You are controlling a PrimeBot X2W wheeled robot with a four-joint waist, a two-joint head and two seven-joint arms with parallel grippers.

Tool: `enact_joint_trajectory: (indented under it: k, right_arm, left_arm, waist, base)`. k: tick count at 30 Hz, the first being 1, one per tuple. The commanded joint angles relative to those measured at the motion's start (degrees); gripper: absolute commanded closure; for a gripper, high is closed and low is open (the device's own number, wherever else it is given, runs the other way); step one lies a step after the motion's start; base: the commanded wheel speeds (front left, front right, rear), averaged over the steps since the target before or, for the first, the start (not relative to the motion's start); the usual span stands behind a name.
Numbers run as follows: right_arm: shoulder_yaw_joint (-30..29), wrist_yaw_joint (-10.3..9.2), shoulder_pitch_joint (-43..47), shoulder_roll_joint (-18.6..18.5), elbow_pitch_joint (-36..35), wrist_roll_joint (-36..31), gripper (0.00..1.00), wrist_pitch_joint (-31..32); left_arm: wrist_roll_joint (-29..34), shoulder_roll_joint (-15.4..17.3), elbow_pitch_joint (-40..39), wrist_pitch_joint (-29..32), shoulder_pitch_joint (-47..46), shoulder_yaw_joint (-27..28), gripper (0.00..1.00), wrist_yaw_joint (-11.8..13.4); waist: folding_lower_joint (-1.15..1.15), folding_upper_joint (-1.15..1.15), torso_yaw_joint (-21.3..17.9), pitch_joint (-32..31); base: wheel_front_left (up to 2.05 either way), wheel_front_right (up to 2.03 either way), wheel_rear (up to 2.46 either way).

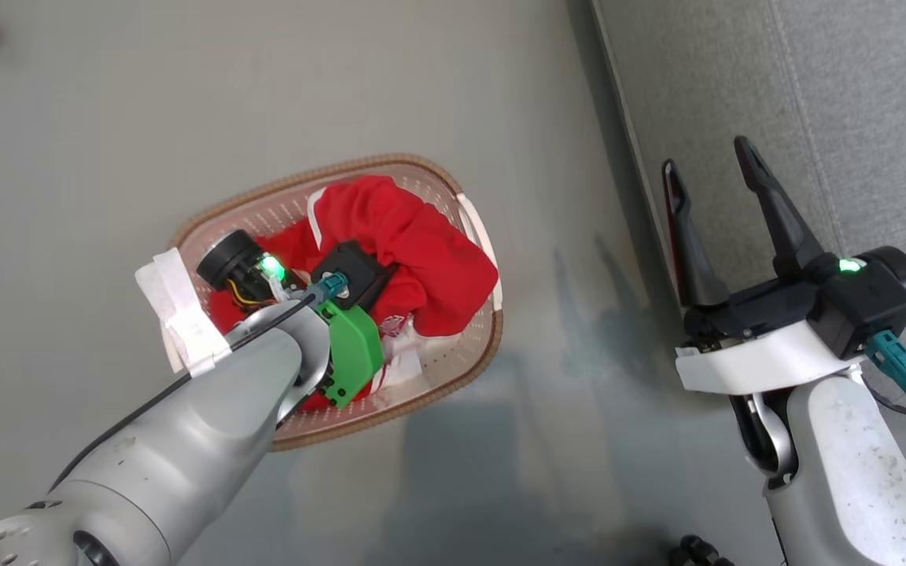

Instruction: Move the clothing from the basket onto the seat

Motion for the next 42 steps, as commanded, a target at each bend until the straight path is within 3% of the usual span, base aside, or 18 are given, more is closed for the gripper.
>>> enact_joint_trajectory:
  k: [1,6,24,42]
  right_arm:
    - [-0.21,-0.02,1.23,-0.21,0.32,-0.44,0.00,-0.26]
    - [-0.43,-0.02,3.15,-0.21,0.90,-0.32,0.00,-0.26]
    - [-0.43,-0.02,9.98,-0.21,1.54,0.05,0.00,-0.26]
    - [1.54,-0.02,13.62,-0.20,0.45,1.37,0.00,-0.26]
  left_arm:
    - [-0.89,-0.08,-0.91,-0.42,0.97,0.04,1.00,0.05]
    - [-2.38,0.29,-5.69,-0.56,1.69,2.17,1.00,0.05]
    - [2.41,0.43,-23.39,-0.53,10.39,19.42,1.00,0.54]
    - [4.47,-0.62,-33.75,-0.48,13.48,25.69,1.00,2.24]
  waist:
    - [0.00,0.00,2.76,-6.20]
    - [0.00,0.00,3.96,-10.13]
    - [0.00,0.00,5.74,-21.27]
    - [0.00,0.00,6.41,-26.01]
  base:
    - [0.00,0.00,0.00]
    - [0.00,0.00,0.00]
    - [0.00,0.00,0.00]
    - [0.00,0.00,0.00]
